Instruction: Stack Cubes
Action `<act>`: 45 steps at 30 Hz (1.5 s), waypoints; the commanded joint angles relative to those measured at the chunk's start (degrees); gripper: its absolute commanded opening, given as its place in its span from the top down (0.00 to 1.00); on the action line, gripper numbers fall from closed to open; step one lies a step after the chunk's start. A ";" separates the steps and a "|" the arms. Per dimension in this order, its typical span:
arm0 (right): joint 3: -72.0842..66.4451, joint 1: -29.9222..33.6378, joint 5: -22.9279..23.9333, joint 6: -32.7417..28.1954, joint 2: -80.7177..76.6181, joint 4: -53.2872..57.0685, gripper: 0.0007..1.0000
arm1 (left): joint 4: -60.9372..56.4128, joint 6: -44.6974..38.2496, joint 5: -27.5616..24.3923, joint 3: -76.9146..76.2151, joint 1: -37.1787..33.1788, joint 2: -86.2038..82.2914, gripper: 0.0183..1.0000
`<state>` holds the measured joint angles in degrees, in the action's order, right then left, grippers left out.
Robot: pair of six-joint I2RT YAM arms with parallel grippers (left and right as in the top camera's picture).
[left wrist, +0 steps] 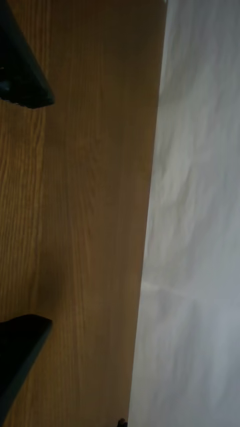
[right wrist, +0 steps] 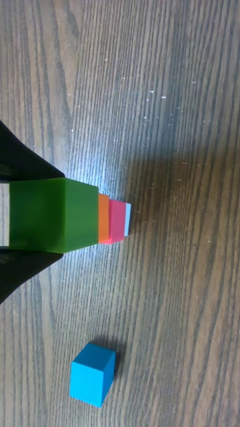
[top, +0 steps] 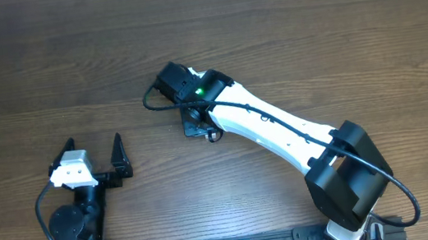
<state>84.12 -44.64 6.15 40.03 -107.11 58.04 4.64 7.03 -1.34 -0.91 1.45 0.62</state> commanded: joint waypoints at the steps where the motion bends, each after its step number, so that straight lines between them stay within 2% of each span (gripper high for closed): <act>1: 0.90 0.57 1.01 -0.28 -0.92 -0.13 0.96 | -0.17 -1.03 -0.57 0.46 -0.35 -0.46 0.00; 24: 0.90 0.57 0.98 -0.26 -0.92 0.72 0.86 | -0.17 -1.03 -0.57 0.46 -0.35 -0.46 0.00; 30: 0.90 0.57 0.96 -0.26 -0.92 0.72 0.79 | -0.17 -1.03 -0.57 0.46 -0.35 -0.46 0.00; 32: 0.90 0.57 0.96 -0.26 -0.92 0.70 0.72 | -0.20 -1.03 -0.57 0.46 -0.35 -0.46 0.00; 41: 0.90 0.57 0.98 -0.26 -0.92 0.70 0.62 | -0.17 -1.03 -0.57 0.46 -0.35 -0.46 0.00; 45: 0.90 0.57 0.96 -0.28 -0.92 0.70 0.48 | -0.20 -1.01 -0.57 0.46 -0.35 -0.46 0.00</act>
<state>84.12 -44.64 6.13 40.05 -107.11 58.70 4.64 7.05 -1.34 -0.91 1.45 0.62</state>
